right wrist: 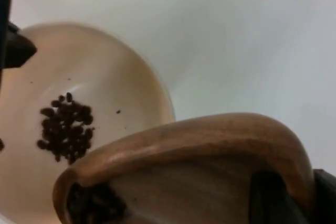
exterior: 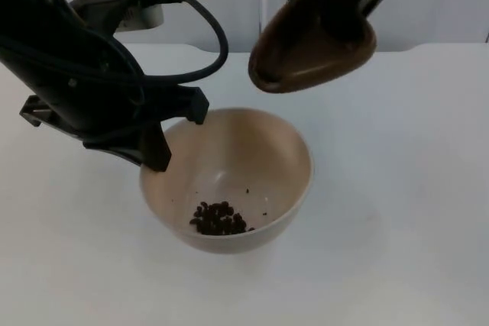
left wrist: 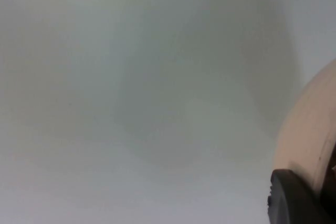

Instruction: Pick up the bowl with the left hand and pour the coffee beans from the cup into the bowl with the right hand.

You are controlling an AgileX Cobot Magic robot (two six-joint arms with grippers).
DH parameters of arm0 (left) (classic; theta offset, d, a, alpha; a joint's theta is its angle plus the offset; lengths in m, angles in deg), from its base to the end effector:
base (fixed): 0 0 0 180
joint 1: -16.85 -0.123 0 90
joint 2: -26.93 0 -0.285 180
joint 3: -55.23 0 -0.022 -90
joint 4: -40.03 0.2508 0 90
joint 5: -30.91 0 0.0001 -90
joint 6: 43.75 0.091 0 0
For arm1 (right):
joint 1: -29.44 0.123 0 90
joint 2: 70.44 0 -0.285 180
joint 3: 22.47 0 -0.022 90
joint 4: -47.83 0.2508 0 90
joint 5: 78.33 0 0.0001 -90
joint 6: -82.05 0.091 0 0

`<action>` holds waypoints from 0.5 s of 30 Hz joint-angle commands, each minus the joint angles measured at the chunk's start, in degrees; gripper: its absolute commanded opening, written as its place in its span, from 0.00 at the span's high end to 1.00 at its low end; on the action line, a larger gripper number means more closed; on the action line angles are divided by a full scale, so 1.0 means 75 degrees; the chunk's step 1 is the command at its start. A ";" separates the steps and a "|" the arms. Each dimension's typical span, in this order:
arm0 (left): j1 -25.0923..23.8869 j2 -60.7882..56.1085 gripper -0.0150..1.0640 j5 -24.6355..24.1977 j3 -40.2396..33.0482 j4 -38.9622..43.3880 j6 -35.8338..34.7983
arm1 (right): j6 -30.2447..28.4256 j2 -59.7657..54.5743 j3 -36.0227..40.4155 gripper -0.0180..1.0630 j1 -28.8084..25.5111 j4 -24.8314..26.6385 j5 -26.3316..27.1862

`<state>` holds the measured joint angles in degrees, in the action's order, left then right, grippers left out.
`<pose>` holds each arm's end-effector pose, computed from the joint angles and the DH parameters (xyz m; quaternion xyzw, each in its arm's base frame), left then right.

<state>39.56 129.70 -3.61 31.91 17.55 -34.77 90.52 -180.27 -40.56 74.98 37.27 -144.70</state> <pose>0.2793 -0.1383 0.1883 0.1296 0.9682 -0.1547 0.1477 0.2784 0.2619 0.3224 -0.3299 0.9205 0.0059 0.2092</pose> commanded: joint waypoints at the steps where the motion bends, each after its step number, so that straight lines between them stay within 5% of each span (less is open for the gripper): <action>1: -0.0019 -0.0081 0.99 0.0107 0.0009 -0.0061 0.0031 | -0.0148 0.0117 -0.0037 0.98 -0.0154 0.0256 0.0102; 9: -0.0019 -0.0081 0.99 0.0107 0.0009 -0.0061 0.0172 | -0.0342 0.0117 -0.0020 0.98 -0.0360 0.0331 0.0136; 15: -0.0019 -0.0081 0.99 0.0191 0.0009 0.0026 0.0360 | -0.0737 0.0100 -0.0019 0.98 -0.0955 0.1085 0.0214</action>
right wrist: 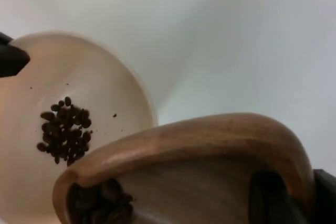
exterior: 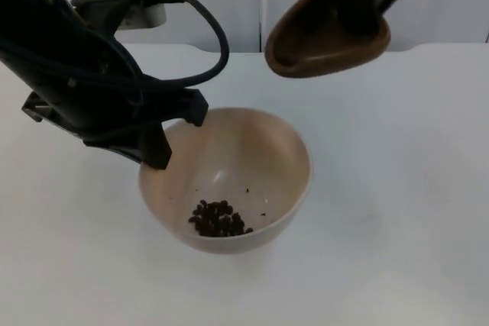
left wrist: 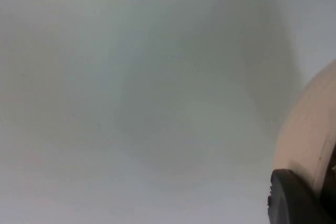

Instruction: Pick up the bowl with the left hand and pour the coffee beans from the cup into the bowl with the right hand.

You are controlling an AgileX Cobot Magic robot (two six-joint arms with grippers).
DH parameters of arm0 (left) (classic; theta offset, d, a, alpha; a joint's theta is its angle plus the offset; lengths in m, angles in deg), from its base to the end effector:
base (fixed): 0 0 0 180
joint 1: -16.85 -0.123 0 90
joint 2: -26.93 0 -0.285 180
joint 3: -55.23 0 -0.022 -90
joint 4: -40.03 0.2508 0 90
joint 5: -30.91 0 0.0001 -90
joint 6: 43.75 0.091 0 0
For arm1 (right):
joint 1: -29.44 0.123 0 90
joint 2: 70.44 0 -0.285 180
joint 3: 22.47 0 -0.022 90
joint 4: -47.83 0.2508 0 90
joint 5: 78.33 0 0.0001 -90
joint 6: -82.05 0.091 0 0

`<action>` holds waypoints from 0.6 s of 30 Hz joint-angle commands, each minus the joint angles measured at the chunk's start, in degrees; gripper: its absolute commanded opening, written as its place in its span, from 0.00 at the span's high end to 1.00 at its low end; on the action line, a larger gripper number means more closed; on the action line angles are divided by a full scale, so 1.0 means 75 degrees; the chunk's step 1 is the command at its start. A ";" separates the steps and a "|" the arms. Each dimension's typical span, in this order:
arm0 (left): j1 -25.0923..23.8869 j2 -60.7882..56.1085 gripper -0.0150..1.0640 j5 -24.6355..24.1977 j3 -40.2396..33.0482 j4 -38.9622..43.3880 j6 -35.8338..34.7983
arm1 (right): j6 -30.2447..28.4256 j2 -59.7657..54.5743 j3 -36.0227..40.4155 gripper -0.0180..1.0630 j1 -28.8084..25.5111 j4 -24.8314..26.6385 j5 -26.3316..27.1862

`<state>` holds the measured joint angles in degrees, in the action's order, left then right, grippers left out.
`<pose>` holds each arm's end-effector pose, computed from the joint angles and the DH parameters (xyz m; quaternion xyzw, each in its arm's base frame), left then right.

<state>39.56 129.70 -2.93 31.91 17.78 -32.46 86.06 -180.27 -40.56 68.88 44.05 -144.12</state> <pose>0.2804 -0.1382 0.1885 0.1495 0.9646 -0.1501 0.1568 0.2991 0.2389 0.3215 -0.3053 0.9316 0.0422 0.1928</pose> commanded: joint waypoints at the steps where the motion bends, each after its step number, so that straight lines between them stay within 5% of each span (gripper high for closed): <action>1: -0.0019 -0.0081 0.99 0.0165 0.0009 0.0128 0.0032 | -0.0154 0.0100 -0.0019 0.98 -0.0250 0.0182 0.0156; 11: -0.0896 0.0509 0.99 0.0223 0.0009 0.0141 0.0018 | -0.0160 0.0085 0.0607 0.98 -0.0962 0.0215 0.0959; 18: -0.1584 0.1409 0.99 0.0533 0.0009 0.0077 0.0061 | -0.0082 0.0085 0.2325 0.98 -0.1469 0.0675 0.2909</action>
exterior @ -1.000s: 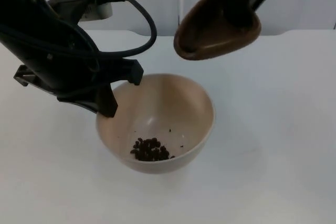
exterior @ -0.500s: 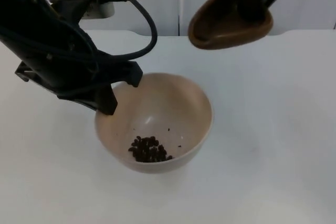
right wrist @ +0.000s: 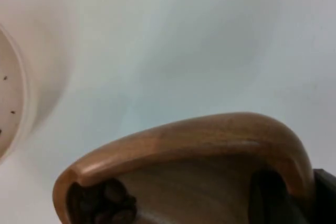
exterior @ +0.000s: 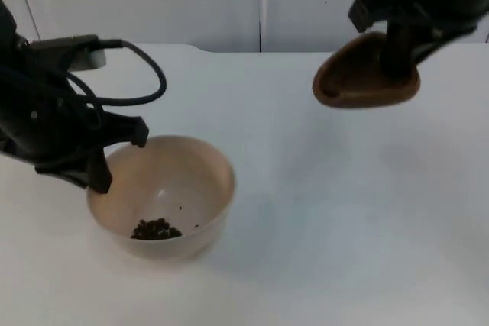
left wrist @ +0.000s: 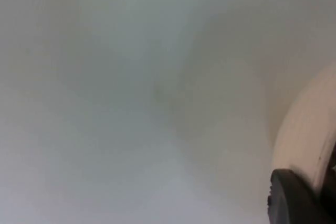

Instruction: Pick up the bowl with the left hand and pour the coffee beans from the cup into the bowl with the right hand.

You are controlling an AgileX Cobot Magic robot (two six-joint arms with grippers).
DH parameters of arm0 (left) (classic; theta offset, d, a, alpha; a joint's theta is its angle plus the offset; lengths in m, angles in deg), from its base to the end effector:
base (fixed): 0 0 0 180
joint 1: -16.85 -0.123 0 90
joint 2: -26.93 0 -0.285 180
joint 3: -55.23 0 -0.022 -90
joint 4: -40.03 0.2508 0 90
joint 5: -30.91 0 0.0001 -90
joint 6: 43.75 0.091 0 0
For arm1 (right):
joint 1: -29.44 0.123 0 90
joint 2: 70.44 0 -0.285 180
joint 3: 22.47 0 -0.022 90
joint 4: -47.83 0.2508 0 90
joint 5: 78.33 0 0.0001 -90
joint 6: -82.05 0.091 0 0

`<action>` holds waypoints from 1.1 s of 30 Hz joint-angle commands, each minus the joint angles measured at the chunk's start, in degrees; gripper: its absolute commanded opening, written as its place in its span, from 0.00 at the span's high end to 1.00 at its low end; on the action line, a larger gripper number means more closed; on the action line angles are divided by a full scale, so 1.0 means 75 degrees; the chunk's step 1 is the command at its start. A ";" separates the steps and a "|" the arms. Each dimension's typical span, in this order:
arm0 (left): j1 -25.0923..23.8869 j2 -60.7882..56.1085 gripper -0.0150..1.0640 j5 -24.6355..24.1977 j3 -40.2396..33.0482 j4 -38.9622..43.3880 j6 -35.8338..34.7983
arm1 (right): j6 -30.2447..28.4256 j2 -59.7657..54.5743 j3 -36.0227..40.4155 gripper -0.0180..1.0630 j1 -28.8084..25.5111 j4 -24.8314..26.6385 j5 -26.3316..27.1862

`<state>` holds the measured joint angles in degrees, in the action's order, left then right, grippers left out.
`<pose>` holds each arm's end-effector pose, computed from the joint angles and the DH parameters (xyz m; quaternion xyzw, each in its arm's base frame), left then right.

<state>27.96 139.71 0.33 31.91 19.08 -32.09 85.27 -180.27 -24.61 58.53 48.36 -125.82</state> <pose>0.3139 -0.0785 0.1339 0.0509 0.9861 -0.1095 0.1146 0.3321 0.1855 0.2532 -0.2164 0.9524 0.0636 0.2053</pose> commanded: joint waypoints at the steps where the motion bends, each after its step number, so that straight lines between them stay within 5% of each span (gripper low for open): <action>1: -0.0077 0.0204 0.99 0.0113 0.0009 -0.0096 0.0060 | 0.0060 0.0085 0.0440 0.98 -0.0196 0.0167 0.0687; 23: -0.0077 0.0775 0.99 0.0161 0.0009 0.0131 0.0208 | 0.0543 -0.1317 0.1229 0.98 -0.0694 0.0121 0.2318; 33: -0.0077 0.0634 0.99 0.0150 0.0009 0.0135 0.0208 | 0.1372 -0.1785 0.1229 0.98 -0.0780 -0.0678 0.2578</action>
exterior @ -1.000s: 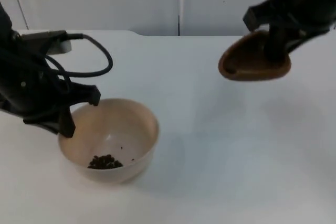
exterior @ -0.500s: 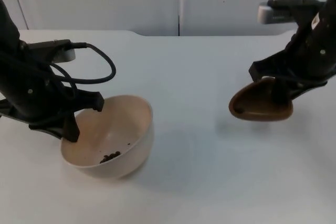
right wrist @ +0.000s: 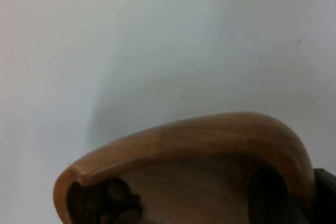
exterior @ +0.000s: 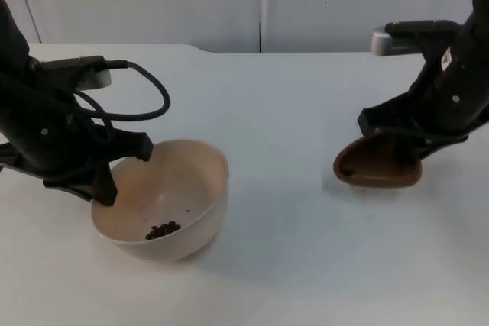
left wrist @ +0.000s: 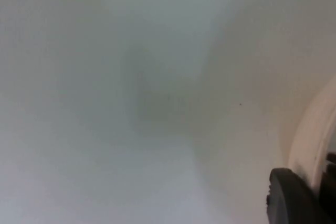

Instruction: Pick up the bowl with the left hand and pour the coffee beans from the cup into the bowl with the right hand.

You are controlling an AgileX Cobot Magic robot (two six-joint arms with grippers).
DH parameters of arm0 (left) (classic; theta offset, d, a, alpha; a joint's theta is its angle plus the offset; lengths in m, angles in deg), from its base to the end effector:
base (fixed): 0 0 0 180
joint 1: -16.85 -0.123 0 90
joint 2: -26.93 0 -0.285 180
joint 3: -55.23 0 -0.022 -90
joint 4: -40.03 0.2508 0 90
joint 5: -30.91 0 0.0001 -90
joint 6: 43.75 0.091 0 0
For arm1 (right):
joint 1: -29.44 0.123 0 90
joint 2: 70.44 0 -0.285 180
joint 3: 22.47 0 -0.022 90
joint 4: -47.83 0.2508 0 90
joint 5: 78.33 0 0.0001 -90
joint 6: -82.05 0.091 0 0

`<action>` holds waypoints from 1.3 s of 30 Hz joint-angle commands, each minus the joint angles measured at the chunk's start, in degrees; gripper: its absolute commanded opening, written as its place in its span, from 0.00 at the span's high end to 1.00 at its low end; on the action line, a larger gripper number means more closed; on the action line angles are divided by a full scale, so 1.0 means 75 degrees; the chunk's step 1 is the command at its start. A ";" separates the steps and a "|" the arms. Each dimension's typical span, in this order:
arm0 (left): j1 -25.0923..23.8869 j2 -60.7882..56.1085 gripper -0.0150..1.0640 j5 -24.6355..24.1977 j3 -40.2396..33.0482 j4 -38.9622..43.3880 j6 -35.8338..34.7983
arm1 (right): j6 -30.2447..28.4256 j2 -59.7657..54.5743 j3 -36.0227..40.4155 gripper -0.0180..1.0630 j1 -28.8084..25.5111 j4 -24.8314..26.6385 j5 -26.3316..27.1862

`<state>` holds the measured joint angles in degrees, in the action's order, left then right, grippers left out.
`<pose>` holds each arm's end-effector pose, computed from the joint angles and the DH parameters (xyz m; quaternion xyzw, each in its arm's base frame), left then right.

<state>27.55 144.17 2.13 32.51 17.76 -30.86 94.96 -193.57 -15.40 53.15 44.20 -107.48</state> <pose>0.3200 -0.0774 0.1114 0.0436 0.9884 -0.1073 0.0983 0.3615 0.1557 0.1315 -0.1169 0.9766 0.0372 0.1764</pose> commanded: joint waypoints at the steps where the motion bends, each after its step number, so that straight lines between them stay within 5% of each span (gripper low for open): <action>1: -0.0023 -0.0039 0.99 -0.0077 -0.0071 0.0311 0.0044 | 0.0080 -0.0134 0.0002 0.98 -0.0082 -0.0073 0.0197; 18: -0.0023 -0.0070 0.99 -0.0077 -0.0071 0.0311 0.0044 | 0.0161 -0.0728 0.0002 0.98 -0.0082 -0.0071 0.0434; 23: -0.0023 -0.0060 0.98 -0.0063 -0.0071 0.0292 0.0044 | 0.0161 -0.0728 0.0002 0.86 -0.0082 -0.0071 0.0434; 27: -0.0023 -0.0060 0.87 -0.0110 -0.0071 0.0194 0.0044 | 0.0161 -0.0728 0.0002 0.67 -0.0082 -0.0071 0.0434; 32: -0.0023 -0.0060 0.47 -0.0179 -0.0071 0.0045 0.0044 | 0.0161 -0.0728 0.0002 0.37 -0.0082 0.0128 0.0447; 39: -0.0023 -0.0073 0.31 -0.0205 -0.0071 -0.0158 0.0044 | 0.0161 -0.0663 0.0002 0.29 -0.0082 0.0128 0.0464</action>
<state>27.55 143.79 0.71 32.18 17.36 -30.71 96.21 -199.22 -15.40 52.78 44.82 -104.25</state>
